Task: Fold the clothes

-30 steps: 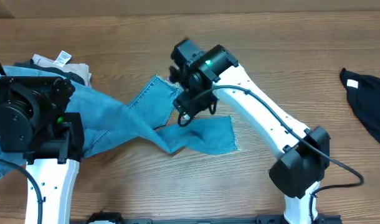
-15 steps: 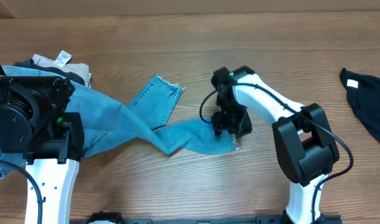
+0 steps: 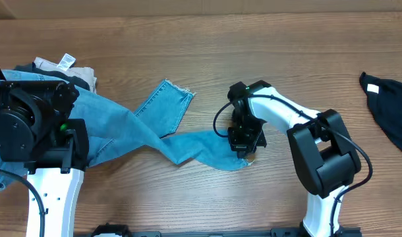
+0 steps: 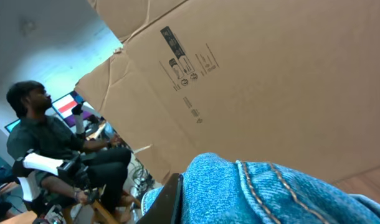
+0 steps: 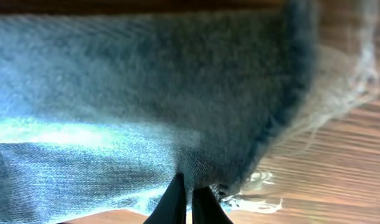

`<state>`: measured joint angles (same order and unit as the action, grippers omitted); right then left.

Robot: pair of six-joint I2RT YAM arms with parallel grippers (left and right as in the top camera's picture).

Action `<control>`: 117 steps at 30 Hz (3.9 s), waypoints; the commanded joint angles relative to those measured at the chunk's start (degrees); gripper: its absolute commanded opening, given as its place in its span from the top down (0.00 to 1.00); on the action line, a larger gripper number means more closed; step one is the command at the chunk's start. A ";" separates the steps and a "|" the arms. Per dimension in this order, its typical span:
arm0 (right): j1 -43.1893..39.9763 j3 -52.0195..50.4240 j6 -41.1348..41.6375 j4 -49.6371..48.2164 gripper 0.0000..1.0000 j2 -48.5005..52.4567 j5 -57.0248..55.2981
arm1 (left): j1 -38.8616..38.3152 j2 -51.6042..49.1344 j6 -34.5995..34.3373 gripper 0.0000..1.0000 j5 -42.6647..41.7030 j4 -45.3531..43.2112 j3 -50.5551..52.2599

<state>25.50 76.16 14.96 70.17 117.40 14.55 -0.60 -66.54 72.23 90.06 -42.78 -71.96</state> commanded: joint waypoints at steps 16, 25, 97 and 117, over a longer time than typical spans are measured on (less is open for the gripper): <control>1.16 -8.31 10.47 -4.44 0.28 -6.08 13.86 | 0.42 0.66 -0.20 0.88 -1.55 0.96 -2.25; 0.22 -14.14 20.26 -17.94 0.93 -6.10 10.27 | 0.42 0.66 -0.20 0.88 -1.55 0.96 -2.23; -49.99 24.55 7.08 5.35 0.96 -36.94 -7.32 | -30.77 -6.82 -2.56 0.80 -1.20 3.76 -2.23; -49.99 24.55 7.06 5.86 0.96 -36.94 -6.73 | -64.48 -18.01 -2.54 0.71 -8.96 -13.79 -12.41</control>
<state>-24.34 99.00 22.44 76.25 80.84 7.49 -64.31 -86.30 66.04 87.37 -49.43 -75.02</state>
